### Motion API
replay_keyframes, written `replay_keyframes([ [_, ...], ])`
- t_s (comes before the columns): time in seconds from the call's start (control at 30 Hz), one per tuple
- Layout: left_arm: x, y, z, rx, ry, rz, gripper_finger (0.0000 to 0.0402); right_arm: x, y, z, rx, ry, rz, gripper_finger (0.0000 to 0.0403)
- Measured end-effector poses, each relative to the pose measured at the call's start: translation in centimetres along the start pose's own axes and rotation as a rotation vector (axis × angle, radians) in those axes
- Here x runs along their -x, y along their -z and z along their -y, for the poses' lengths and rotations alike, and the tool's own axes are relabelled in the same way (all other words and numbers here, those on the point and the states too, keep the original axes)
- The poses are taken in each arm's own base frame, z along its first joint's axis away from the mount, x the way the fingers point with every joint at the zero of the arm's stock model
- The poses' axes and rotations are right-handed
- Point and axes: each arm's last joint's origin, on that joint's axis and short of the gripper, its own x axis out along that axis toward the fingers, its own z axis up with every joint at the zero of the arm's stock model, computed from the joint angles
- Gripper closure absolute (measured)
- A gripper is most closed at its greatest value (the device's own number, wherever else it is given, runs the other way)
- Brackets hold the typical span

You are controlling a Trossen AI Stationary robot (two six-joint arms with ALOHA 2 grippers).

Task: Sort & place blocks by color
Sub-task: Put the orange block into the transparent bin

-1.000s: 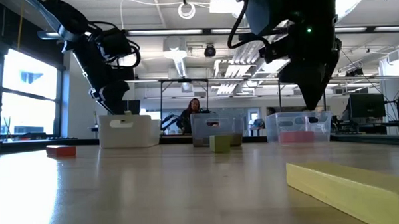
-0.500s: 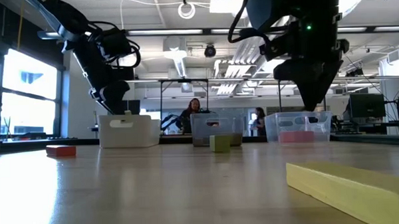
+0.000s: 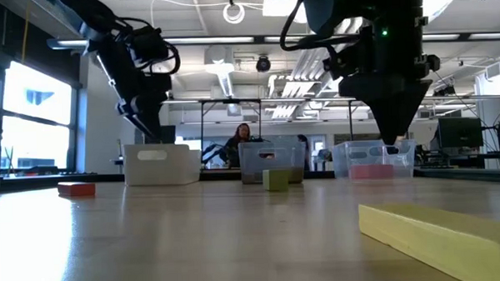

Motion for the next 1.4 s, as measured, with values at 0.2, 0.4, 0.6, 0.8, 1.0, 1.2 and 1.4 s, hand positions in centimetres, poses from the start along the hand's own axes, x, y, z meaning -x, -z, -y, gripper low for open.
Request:
replay_keyframes([
  [0.2,1.7,-1.0,1.1,-0.036,0.112,0.050,0.0199,0.2,0.8,-0.4,0.006,-0.051,-0.089,0.0235],
  [0.4,3.2,-0.9,3.3,-0.096,0.184,0.076,0.0199,0.8,2.6,-1.0,0.013,-0.086,-0.189,0.0235],
  [0.6,4.0,-0.4,5.9,-0.193,0.246,0.065,0.0199,1.7,5.1,-1.9,0.101,-0.131,-0.270,0.0235],
  [0.8,4.5,-0.1,8.0,-0.265,0.296,0.073,0.0199,2.4,7.5,-2.5,0.211,-0.170,-0.336,0.0235],
  [1.0,4.9,0.2,9.3,-0.309,0.327,0.077,0.0199,3.0,9.4,-2.7,0.344,-0.206,-0.391,0.0235],
  [1.2,5.1,0.3,9.8,-0.303,0.333,0.077,0.0199,3.5,11.5,-2.7,0.553,-0.204,-0.370,0.0235],
  [1.4,5.1,0.3,9.9,-0.289,0.335,0.084,0.0200,4.1,14.1,-2.6,0.838,-0.221,-0.338,0.0235],
])
